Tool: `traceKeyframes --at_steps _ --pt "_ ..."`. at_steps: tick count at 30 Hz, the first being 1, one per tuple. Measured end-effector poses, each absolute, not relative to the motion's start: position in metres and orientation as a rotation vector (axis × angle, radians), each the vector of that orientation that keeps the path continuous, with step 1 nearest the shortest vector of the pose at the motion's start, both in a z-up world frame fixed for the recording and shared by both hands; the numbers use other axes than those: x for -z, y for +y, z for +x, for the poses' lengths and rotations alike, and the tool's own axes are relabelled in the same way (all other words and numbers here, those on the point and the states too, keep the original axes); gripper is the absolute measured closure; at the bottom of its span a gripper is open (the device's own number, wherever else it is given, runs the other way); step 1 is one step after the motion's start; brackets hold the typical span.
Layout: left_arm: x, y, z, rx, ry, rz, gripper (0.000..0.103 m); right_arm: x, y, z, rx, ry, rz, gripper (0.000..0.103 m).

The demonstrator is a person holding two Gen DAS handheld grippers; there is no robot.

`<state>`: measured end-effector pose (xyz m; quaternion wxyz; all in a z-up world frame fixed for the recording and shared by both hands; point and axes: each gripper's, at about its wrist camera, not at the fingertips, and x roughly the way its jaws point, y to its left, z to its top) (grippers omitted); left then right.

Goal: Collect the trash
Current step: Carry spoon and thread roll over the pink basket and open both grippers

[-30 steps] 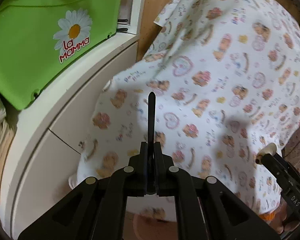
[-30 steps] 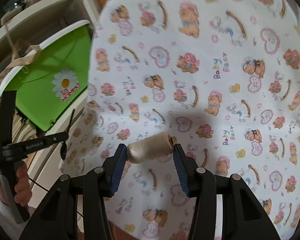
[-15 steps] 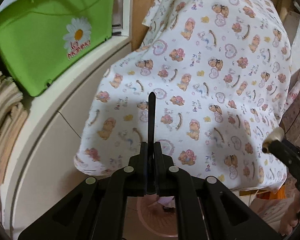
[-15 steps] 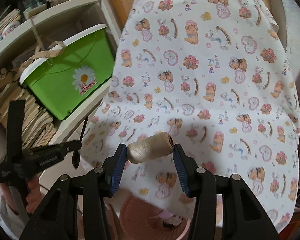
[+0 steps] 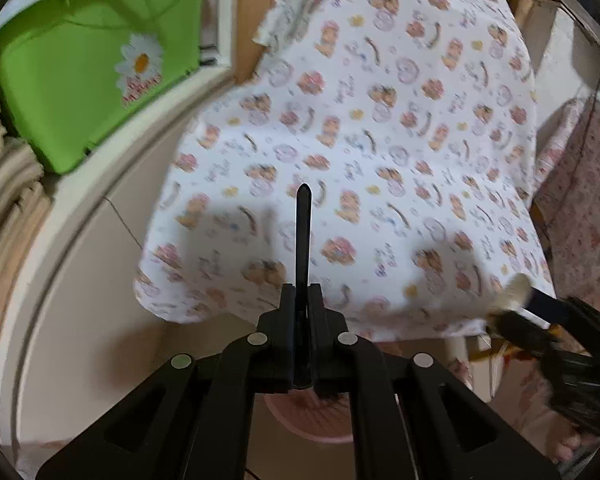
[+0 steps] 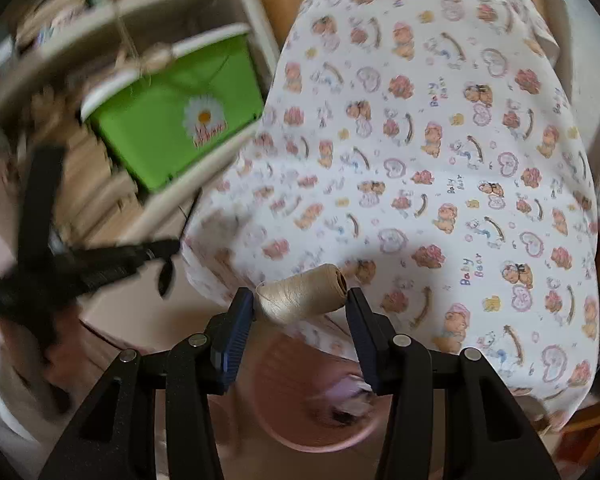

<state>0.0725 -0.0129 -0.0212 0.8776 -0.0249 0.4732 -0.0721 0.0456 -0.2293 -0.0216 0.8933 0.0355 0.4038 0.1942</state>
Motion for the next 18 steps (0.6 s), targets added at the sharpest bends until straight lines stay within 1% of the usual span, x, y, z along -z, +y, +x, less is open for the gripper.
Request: traceKeyframes --at_steps 2,5,8,10,15,18 --pt "0.030 -0.017 0.072 0.178 1.031 -0.062 0.098 0.035 -0.230 0.049 -0.376 0.888 0.053 0.053" --pt "0.041 -0.023 0.070 0.207 1.092 -0.061 0.098 0.056 -0.236 0.053 -0.455 0.999 0.175 0.053" --pt "0.056 -0.030 0.065 0.230 1.180 -0.058 0.098 0.068 -0.234 0.051 -0.461 1.038 0.190 0.053" --pt "0.066 -0.030 0.062 0.301 1.242 -0.105 0.098 0.076 -0.232 0.049 -0.455 1.058 0.174 0.053" --pt "0.082 -0.034 0.055 0.310 1.299 -0.054 0.098 0.089 -0.233 0.043 -0.469 1.097 0.176 0.053" --pt "0.101 -0.037 0.055 0.351 1.390 -0.089 0.098 0.099 -0.232 0.044 -0.452 1.124 0.158 0.053"
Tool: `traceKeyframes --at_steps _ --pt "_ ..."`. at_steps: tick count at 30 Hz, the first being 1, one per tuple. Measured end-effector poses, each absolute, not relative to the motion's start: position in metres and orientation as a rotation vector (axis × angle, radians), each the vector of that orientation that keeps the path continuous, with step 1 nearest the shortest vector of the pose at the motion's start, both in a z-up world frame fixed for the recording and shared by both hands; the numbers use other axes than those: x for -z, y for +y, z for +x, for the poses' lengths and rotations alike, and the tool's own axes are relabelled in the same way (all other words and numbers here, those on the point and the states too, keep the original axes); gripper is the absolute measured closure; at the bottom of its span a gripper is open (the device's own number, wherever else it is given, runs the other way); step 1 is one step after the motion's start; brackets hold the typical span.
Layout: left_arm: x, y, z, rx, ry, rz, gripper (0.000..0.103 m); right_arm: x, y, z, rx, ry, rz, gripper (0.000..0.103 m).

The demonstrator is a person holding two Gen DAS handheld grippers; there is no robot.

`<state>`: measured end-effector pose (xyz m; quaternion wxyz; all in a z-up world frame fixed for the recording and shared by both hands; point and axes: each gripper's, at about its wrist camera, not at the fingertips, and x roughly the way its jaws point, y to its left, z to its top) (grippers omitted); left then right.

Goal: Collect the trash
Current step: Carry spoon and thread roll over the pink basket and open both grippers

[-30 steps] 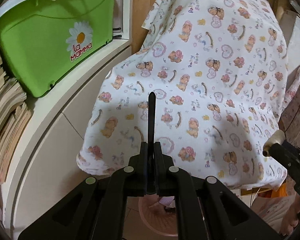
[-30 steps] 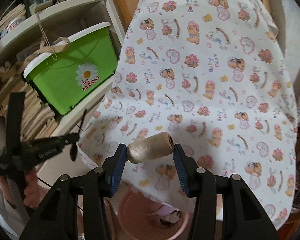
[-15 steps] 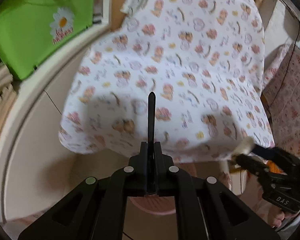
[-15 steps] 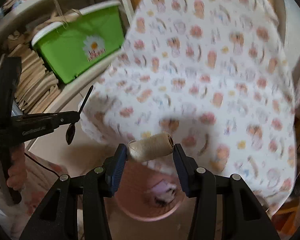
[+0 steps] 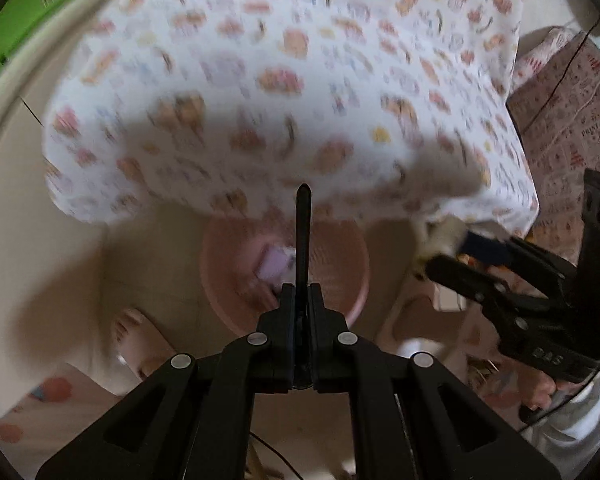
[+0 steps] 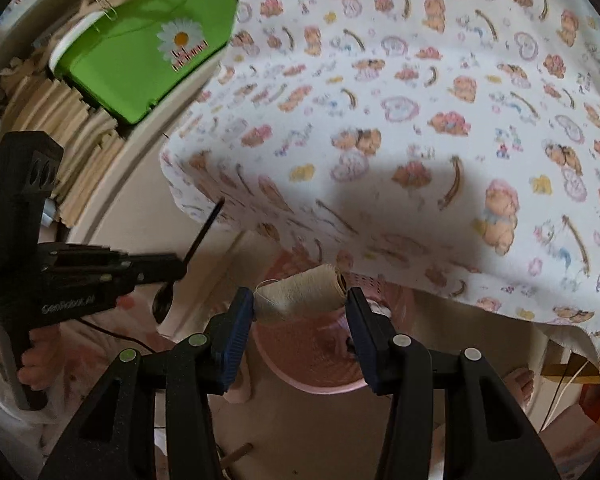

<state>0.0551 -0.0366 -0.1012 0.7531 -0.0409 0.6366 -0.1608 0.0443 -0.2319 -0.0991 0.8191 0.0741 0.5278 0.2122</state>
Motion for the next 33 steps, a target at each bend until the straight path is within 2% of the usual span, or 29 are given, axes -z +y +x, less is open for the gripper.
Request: traceKeyframes --at_steps 14,22,24,26,29,31,33 --pt "0.215 -0.042 0.079 0.151 1.552 -0.078 0.097 0.190 -0.220 0.059 -0.349 1.335 0.125 0.053" --pt "0.248 -0.046 0.074 0.122 1.592 -0.046 0.097 0.252 -0.212 0.062 -0.296 1.459 0.033 0.053" --pt "0.252 -0.047 0.074 0.118 1.614 -0.051 0.091 0.260 -0.210 0.062 -0.302 1.487 0.020 0.053" --pt "0.253 -0.047 0.073 0.099 1.618 -0.022 0.064 0.268 -0.208 0.061 -0.295 1.501 -0.015 0.053" --pt "0.250 -0.048 0.073 0.025 1.591 0.078 0.042 0.277 -0.205 0.061 -0.292 1.535 -0.028 0.051" --pt "0.240 -0.048 0.075 0.027 1.555 0.096 0.033 0.278 -0.205 0.061 -0.292 1.538 -0.027 0.047" --pt "0.229 -0.046 0.077 0.042 1.529 0.088 0.030 0.271 -0.206 0.061 -0.287 1.510 -0.040 0.036"
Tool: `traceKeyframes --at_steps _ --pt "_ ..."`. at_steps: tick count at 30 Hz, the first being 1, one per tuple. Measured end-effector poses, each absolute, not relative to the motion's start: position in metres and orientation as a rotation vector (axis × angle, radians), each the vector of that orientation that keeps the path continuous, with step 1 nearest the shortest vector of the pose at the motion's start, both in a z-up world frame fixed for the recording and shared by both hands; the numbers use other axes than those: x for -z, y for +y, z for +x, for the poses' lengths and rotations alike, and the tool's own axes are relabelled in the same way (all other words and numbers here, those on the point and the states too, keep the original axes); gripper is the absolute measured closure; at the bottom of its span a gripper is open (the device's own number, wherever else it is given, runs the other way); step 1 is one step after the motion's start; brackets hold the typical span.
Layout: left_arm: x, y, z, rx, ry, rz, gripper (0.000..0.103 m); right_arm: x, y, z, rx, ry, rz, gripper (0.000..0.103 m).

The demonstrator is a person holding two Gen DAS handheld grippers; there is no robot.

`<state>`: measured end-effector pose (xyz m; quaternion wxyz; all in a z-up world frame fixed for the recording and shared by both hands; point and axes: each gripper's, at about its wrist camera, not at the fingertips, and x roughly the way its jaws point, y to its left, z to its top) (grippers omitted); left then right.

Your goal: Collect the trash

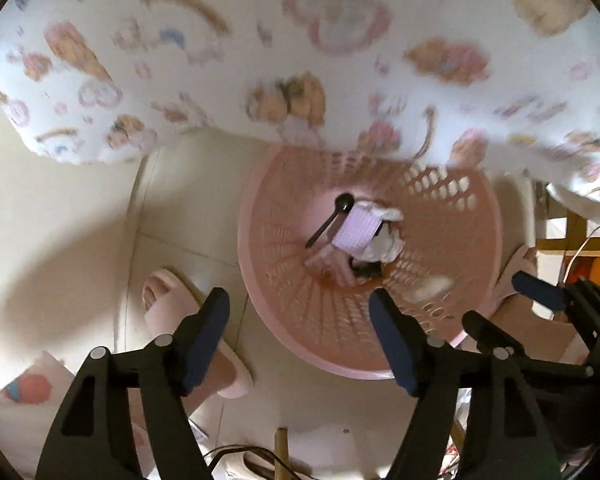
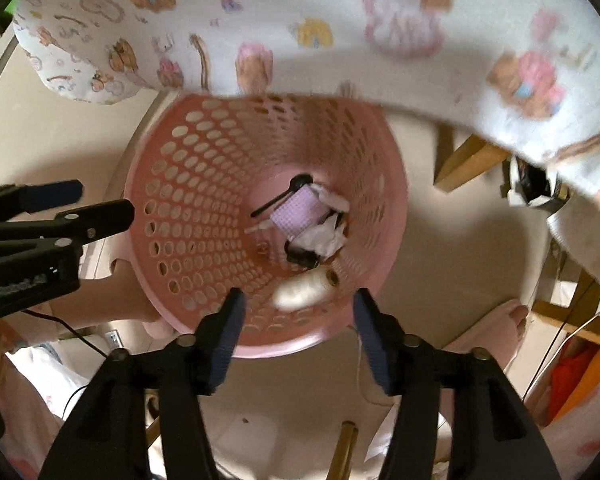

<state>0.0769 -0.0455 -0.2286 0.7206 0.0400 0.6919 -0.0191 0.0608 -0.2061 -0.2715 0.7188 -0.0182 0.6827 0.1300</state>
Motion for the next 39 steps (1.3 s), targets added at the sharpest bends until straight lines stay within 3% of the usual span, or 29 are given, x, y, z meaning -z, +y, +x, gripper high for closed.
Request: traceKeyframes --at_steps 6,13,19,25,37,39 --pt "0.182 -0.041 0.075 0.019 1.405 0.121 0.026 0.240 -0.212 0.063 -0.216 1.409 -0.066 0.033" --pt "0.093 -0.019 0.065 0.016 1.120 0.067 0.021 0.144 -0.208 0.052 -0.212 1.117 -0.121 0.032" --pt "0.045 -0.015 0.045 0.048 0.943 0.021 0.016 0.094 -0.203 0.036 -0.244 0.995 -0.101 0.030" --pt "0.023 -0.009 0.039 0.011 0.825 -0.007 0.002 0.052 -0.203 0.025 -0.213 0.841 -0.123 0.018" --pt "0.008 -0.006 0.027 -0.031 0.712 0.039 0.001 0.015 -0.224 0.007 -0.132 0.634 -0.033 0.011" --pt "0.007 -0.011 0.025 -0.033 0.693 0.066 0.001 0.013 -0.225 0.006 -0.112 0.621 -0.026 0.001"
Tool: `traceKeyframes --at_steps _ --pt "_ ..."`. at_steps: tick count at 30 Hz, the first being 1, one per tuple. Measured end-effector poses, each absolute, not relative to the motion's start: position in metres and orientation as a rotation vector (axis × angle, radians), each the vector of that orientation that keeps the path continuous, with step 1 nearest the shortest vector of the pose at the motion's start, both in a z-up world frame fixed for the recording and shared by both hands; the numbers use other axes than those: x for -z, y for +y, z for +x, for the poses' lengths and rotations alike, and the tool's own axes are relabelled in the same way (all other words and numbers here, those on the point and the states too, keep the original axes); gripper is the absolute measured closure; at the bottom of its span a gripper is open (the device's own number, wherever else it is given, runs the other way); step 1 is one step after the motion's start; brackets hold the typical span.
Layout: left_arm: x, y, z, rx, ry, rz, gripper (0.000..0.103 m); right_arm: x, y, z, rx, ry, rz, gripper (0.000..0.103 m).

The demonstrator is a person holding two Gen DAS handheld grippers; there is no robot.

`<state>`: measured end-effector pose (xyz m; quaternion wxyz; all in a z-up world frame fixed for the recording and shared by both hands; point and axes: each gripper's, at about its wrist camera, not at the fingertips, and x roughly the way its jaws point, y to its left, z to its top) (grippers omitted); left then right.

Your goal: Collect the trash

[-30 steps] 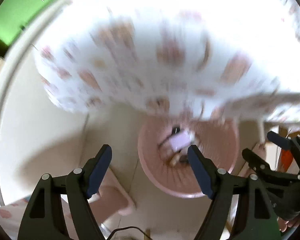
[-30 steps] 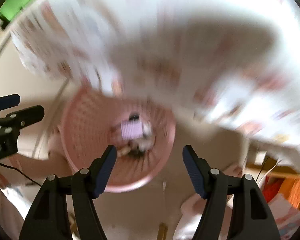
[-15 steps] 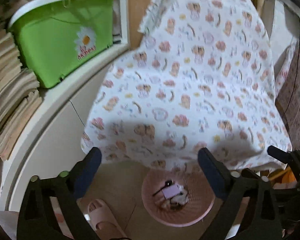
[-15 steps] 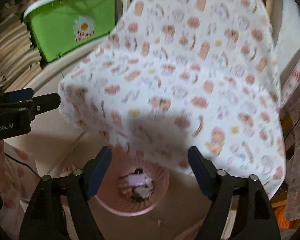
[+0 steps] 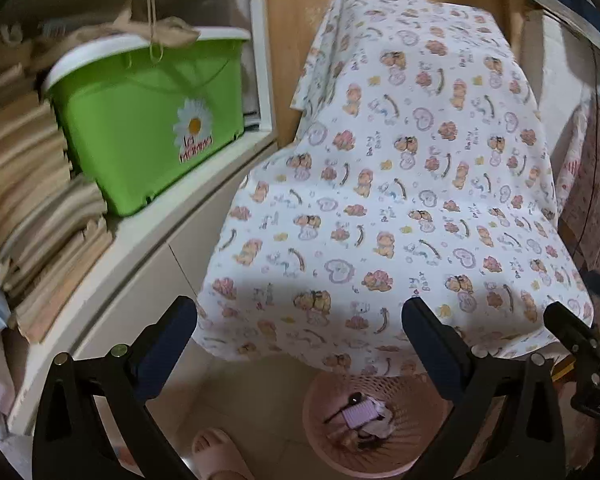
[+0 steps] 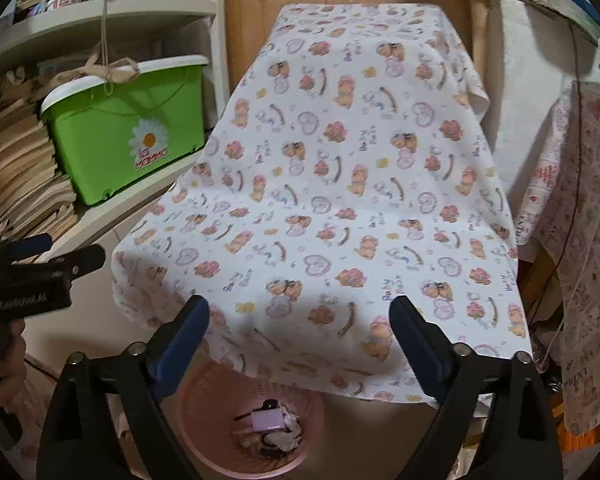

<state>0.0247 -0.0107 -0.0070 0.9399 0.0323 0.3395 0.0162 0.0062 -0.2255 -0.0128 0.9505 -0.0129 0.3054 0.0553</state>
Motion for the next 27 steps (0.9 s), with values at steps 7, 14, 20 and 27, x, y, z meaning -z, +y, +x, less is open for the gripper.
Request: traceKeyframes --at_steps 7,14,20,27 --pt "0.006 -0.016 0.023 0.003 0.677 0.090 0.001 0.018 -0.223 0.007 -0.075 0.625 -0.043 0.000" --pt "0.008 -0.022 0.022 0.014 0.671 0.102 0.001 0.017 -0.222 0.007 -0.048 0.603 -0.067 0.000" --pt "0.008 -0.023 0.023 0.014 0.655 0.099 0.001 0.018 -0.223 0.008 -0.069 0.611 -0.053 0.000" --pt "0.001 -0.018 0.024 0.009 0.635 0.061 0.001 0.015 -0.228 0.010 -0.050 0.592 -0.041 0.000"
